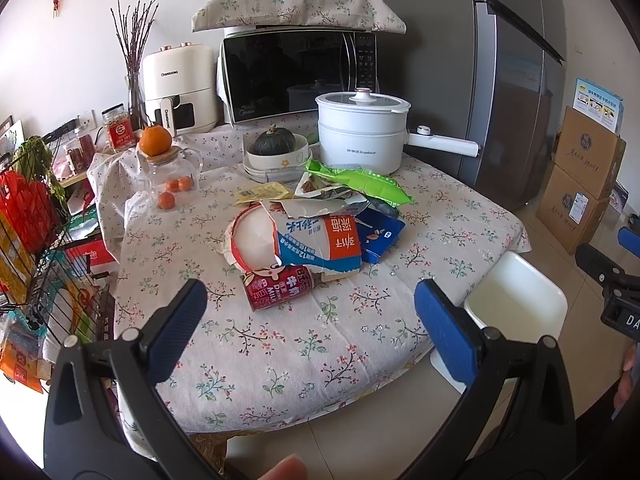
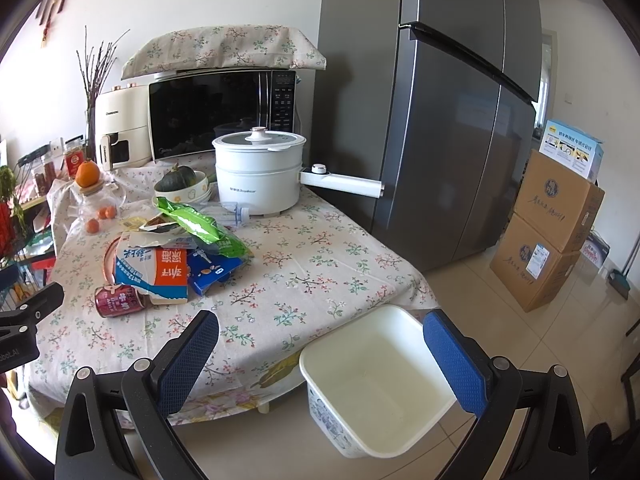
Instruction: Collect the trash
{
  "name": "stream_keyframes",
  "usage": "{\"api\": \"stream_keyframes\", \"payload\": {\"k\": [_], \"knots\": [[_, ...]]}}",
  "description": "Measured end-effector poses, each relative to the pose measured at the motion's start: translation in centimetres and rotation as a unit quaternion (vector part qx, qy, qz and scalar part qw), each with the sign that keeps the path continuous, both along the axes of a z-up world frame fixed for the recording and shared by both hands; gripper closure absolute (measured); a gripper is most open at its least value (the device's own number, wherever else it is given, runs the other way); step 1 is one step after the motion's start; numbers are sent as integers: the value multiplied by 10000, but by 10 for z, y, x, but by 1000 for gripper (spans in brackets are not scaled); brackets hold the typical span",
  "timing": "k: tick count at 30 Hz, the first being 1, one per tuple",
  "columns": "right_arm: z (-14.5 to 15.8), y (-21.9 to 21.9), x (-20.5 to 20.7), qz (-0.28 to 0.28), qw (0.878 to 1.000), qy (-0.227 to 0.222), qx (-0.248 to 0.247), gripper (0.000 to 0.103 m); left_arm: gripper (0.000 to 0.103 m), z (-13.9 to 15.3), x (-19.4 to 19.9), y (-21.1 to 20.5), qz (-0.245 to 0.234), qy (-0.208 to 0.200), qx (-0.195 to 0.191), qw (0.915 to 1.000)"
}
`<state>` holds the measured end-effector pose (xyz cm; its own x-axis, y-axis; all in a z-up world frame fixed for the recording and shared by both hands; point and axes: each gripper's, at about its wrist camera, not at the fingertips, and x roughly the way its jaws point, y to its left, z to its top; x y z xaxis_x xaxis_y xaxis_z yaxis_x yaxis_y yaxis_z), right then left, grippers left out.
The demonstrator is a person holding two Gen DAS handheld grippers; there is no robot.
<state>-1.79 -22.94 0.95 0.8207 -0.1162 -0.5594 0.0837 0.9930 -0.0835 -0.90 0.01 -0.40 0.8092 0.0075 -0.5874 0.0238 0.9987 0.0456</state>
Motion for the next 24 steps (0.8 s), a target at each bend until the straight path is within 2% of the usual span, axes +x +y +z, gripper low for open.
{"api": "stream_keyframes", "payload": {"k": [6,9,12,17,21,24], "knots": [[6,2,1,-2,9999,-75,-79,0,0,-4,7,4,14,165,-39,9999],[10,3,10,5,9998,86,-158,0,0,-5,17,10,-129,375,-217,9990],[15,3,25,61,9992,385,-62,0,0,-8,37,15,-653,896,-591,9921],[23,3,62,364,9946,935,266,0,0,-17,75,29,-614,1307,-623,9876],[17,12,101,593,9893,1278,374,0,0,-33,111,51,-620,1830,-1124,9747],[-2,17,127,665,9858,1458,497,0,1,-46,130,68,-544,1910,-1364,9706]]}}
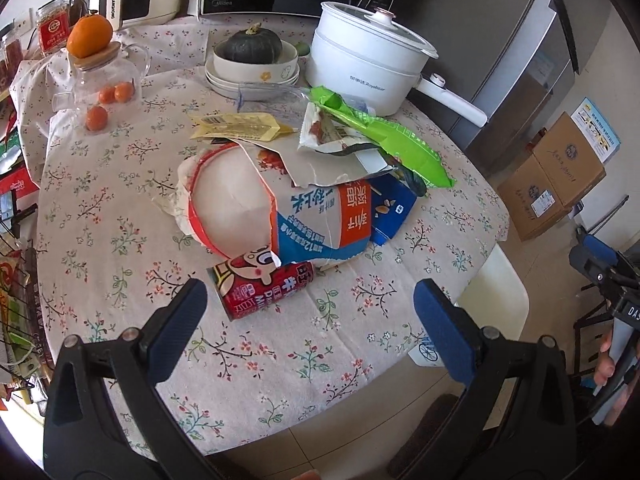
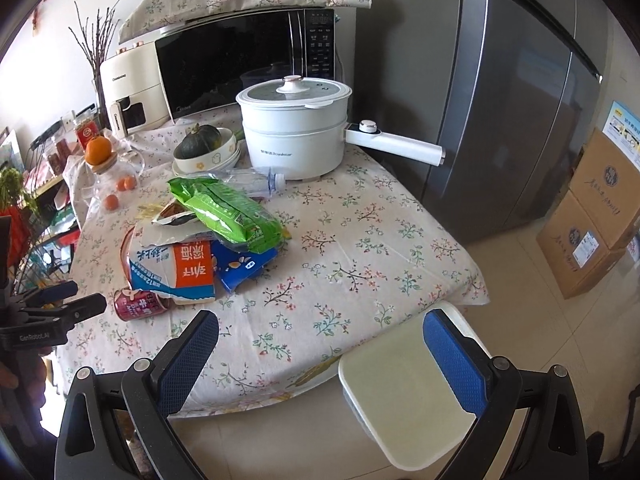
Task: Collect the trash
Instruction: 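Grasp the torn milk carton with the left tool while the right tool grasps the green snack bag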
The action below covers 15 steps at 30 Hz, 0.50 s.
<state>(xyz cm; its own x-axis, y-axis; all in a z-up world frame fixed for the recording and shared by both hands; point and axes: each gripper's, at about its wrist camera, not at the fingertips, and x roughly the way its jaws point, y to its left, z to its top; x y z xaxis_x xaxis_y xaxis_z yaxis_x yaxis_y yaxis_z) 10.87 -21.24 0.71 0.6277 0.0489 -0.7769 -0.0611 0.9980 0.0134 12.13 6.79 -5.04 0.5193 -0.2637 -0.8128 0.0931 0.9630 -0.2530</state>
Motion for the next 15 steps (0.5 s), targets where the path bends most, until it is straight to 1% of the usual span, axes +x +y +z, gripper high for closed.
{"api": "stream_keyframes", "payload": {"k": [2,4,6,8,12,13,14,15], "knots": [[-22,0,10,-42,9998,162,48,0,4,-7,11,10,95,61,-99,9999],[-44,1,19,40,9984,557,26,0,7,-10,20,15,118,55,-246,9996],[-56,1,25,113,9971,748,15,0,12,-12,27,18,97,43,-405,9991],[-60,2,33,83,9968,796,18,0,18,-15,35,19,103,68,-579,9982],[-59,6,46,65,9971,751,107,0,29,-23,52,20,108,169,-987,9949],[-59,8,50,60,9972,739,82,0,30,-26,56,19,123,196,-1061,9941],[-59,10,52,59,9974,722,62,0,33,-29,58,19,140,230,-1128,9933],[-59,13,55,62,9975,705,51,0,39,-33,61,18,155,279,-1194,9923]]}}
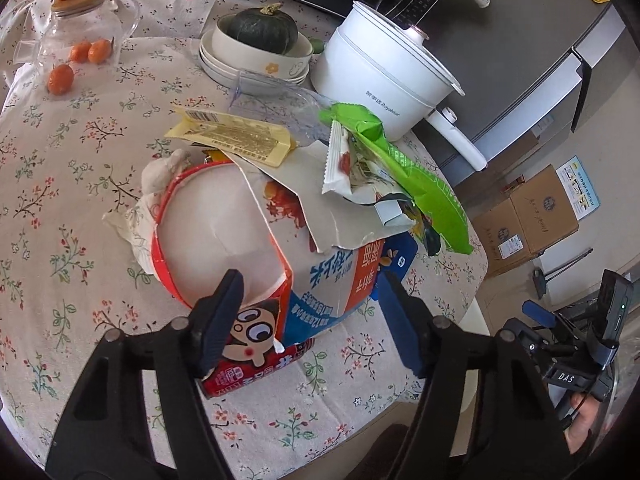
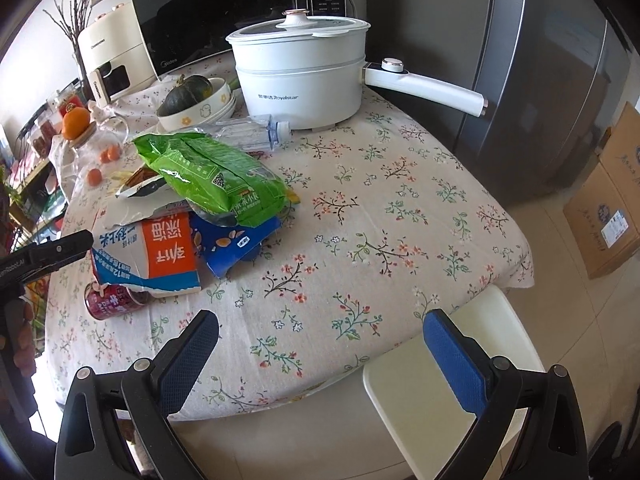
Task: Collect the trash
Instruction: 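Grasp the torn milk carton with the left tool while the right tool grasps the green snack bag, then carry the milk carton with the left tool while the right tool carries the green bag toward the bin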
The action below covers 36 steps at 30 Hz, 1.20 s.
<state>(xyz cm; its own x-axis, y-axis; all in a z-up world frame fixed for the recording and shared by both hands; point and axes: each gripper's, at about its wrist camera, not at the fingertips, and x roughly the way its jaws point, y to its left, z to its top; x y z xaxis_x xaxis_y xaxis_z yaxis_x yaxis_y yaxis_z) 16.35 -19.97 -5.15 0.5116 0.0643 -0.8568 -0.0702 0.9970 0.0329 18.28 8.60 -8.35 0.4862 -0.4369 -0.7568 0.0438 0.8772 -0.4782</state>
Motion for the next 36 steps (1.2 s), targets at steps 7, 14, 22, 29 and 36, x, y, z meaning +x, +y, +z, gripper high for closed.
{"api": "stream_keyframes", "payload": {"k": [7,14,22,29,36], "knots": [[1,14,13,34,9999,-106,-9,0,90,-4,4,-10,78,154,-316,9994],[6,14,16,-44,9997,-225,42,0,102,31,-18,-20,-62,-396,-182,9990],[15,12,16,-66,9990,-445,17,0,102,64,-49,-4,22,-935,-199,9954],[17,26,29,102,9977,-583,329,0,102,85,-66,24,514,-1441,-219,9880],[-12,78,51,766,9961,-402,155,0,102,90,-70,41,903,-1765,228,9799]]}}
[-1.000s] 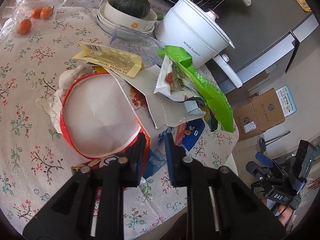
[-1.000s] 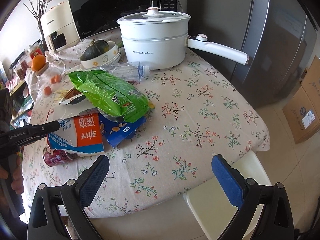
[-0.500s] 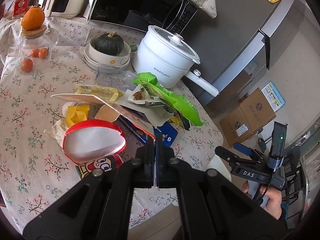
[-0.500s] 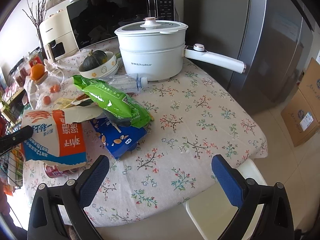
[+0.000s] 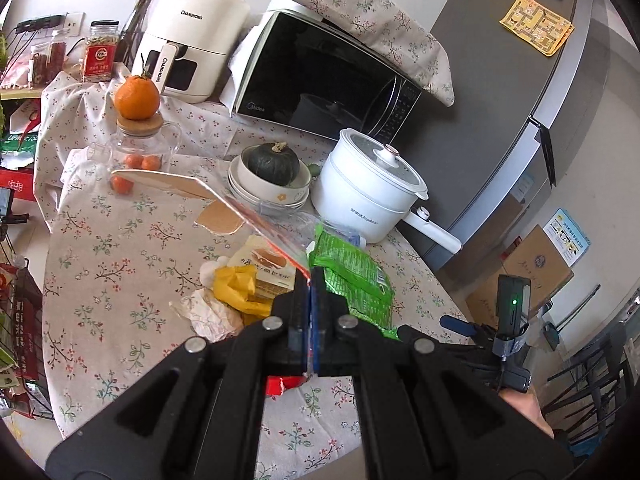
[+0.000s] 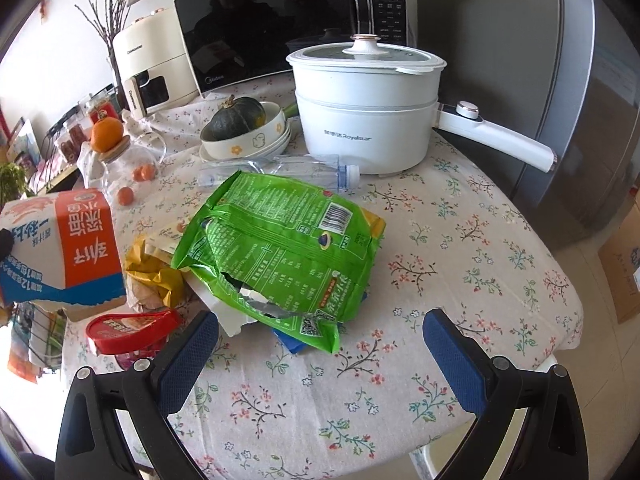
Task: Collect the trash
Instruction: 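Carry the milk carton with the left tool while the right tool carries the green bag toward the bin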
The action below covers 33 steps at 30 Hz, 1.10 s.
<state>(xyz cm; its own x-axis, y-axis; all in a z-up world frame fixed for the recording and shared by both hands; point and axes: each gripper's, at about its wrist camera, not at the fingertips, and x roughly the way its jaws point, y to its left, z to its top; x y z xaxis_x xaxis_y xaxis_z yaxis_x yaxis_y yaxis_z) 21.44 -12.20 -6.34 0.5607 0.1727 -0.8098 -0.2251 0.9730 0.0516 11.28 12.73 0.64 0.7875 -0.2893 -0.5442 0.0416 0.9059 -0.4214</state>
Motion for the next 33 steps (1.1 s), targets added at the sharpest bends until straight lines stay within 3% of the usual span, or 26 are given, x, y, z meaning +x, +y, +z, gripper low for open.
{"api": "stream_keyframes", "payload": {"k": [6,7,9,11,13,20,33], "knots": [[-38,54,10,567,9930,-51,-1033,12,102,-2,-3,6,79,-36,171,9998],[-44,59,12,595,9909,-55,-1206,19,102,-3,-2,7,93,-33,185,9998],[-54,65,15,634,9882,-33,-1394,40,102,-3,-4,7,109,-40,176,9998],[-57,63,15,661,9885,7,-1362,82,102,-3,-3,6,113,-55,175,9998],[-51,58,13,610,9903,-82,-1243,93,102,-3,-3,4,108,-82,193,9997],[6,21,-2,277,9937,-748,-782,99,102,-4,0,-8,28,-145,236,9996],[62,-72,-36,-378,9949,-889,276,100,102,-4,4,-62,-598,-193,279,9976]]}}
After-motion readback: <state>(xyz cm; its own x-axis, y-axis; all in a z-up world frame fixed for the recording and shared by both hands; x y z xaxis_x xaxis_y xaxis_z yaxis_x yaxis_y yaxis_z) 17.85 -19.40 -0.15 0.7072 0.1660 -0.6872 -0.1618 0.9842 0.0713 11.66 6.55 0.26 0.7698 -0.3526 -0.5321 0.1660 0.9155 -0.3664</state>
